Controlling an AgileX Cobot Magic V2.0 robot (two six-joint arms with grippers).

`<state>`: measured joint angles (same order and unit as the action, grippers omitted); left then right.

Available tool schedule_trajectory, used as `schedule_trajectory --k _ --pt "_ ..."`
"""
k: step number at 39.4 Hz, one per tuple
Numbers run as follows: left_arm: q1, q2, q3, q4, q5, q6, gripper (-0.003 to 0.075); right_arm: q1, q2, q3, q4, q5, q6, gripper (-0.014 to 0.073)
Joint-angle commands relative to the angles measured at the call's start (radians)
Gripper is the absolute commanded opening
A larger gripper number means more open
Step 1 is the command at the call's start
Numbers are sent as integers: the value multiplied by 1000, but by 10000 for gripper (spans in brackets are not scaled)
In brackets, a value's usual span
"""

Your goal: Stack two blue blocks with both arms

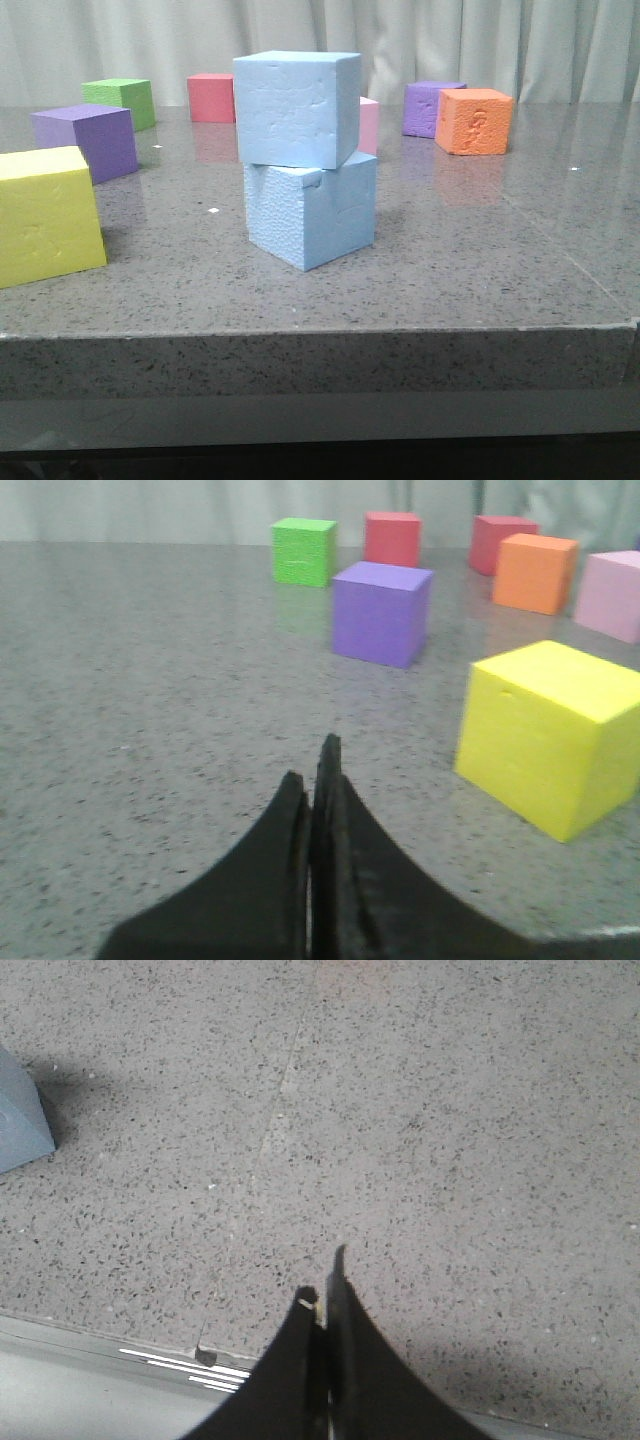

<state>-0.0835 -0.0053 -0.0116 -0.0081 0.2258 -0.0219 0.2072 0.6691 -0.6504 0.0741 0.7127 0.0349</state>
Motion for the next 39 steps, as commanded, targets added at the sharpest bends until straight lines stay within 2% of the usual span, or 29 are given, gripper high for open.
schedule_trajectory --k 1,12,39 --pt "53 -19 0 -3 -131 1 -20 -5 -4 -26 -6 -62 0 -67" --pt "132 -19 20 -3 -141 1 -20 -5 -4 -26 -6 -62 0 -67" --pt "134 -19 20 -3 -141 1 -20 -5 -4 -26 -6 -62 0 -67"
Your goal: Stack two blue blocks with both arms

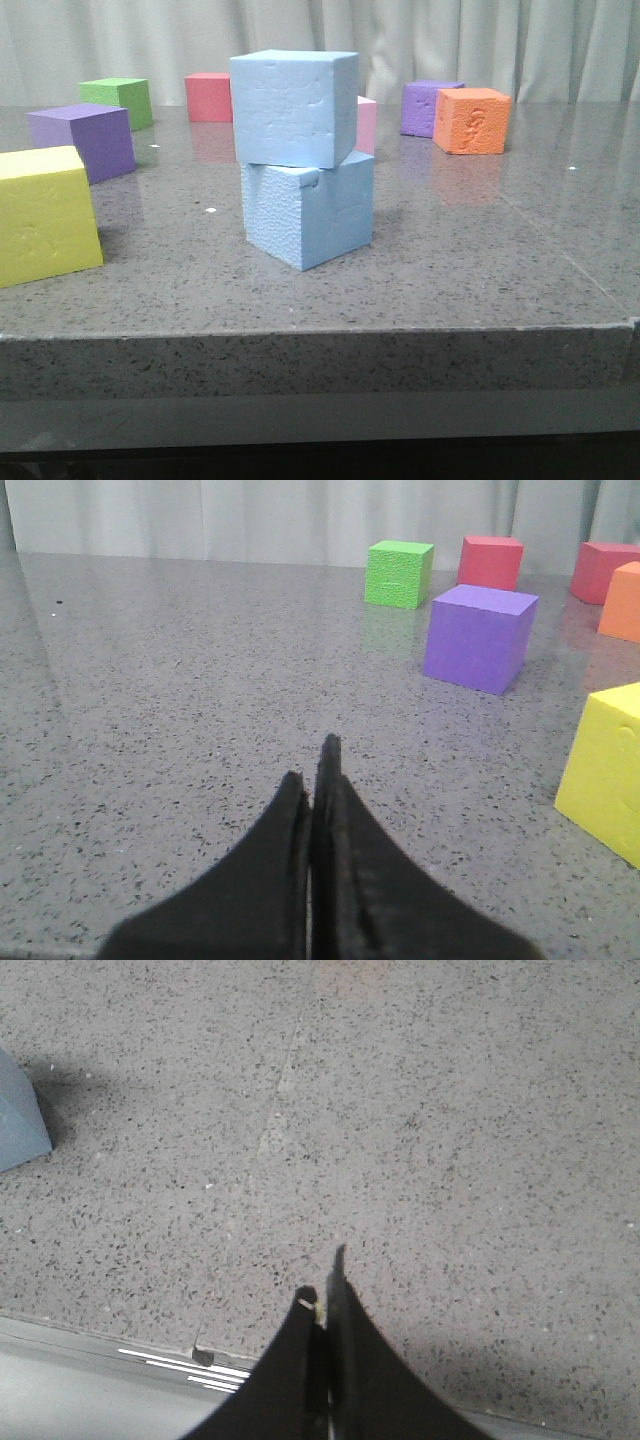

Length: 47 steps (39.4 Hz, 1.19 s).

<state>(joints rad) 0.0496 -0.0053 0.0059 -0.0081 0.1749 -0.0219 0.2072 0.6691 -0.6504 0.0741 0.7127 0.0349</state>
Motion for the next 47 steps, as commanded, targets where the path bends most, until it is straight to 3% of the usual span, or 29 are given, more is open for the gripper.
schedule_trajectory --k 1,17,21,35,47 --pt "1 -19 2 -3 -90 1 -20 -5 -4 -26 -6 -62 0 -67" --pt "1 -19 2 -3 -90 1 -20 -5 -4 -26 -9 -63 0 -67" --pt "1 -19 2 -3 -90 1 -20 -6 -15 -7 -65 -119 -1 -67" --pt "1 -17 2 -3 -90 1 -20 -132 -309 349 -86 -561 -106 -67" --pt "1 -17 2 -3 -90 1 -20 -192 -620 640 -19 -599 -106 -67"
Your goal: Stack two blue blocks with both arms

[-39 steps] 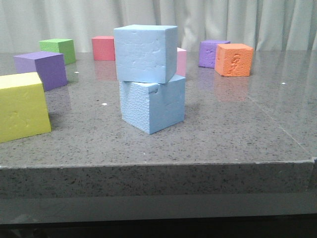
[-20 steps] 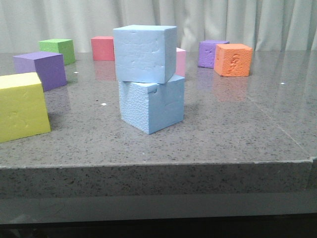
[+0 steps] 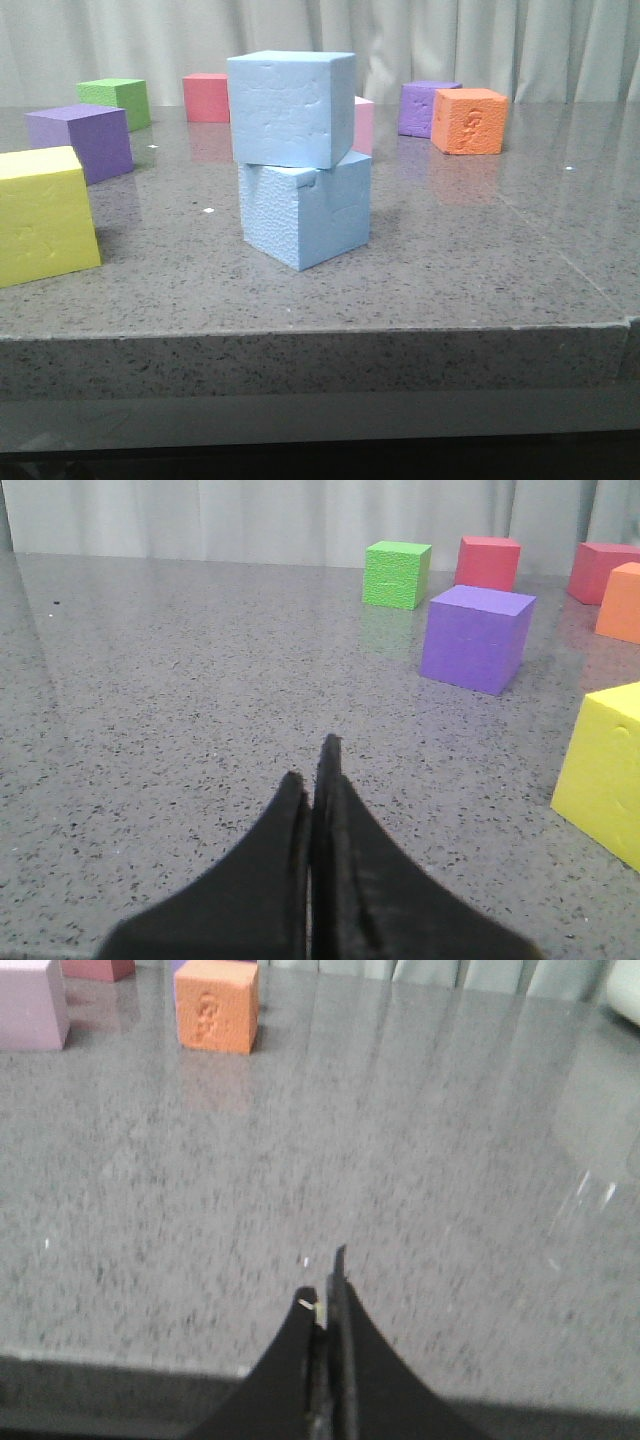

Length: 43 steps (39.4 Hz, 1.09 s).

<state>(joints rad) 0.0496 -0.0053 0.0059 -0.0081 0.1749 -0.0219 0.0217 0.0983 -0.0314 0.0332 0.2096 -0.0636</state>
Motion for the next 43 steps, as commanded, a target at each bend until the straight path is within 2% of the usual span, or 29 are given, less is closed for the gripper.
schedule_trajectory --k 1,5,43 --pt "1 -17 2 -3 -90 1 -20 -7 -70 30 26 -96 -8 -67" --pt "1 -17 2 -3 -90 1 -20 -7 -131 55 49 -82 -8 -67" --pt "1 -17 2 -3 -88 1 -20 -7 -127 53 57 -84 -7 -67"
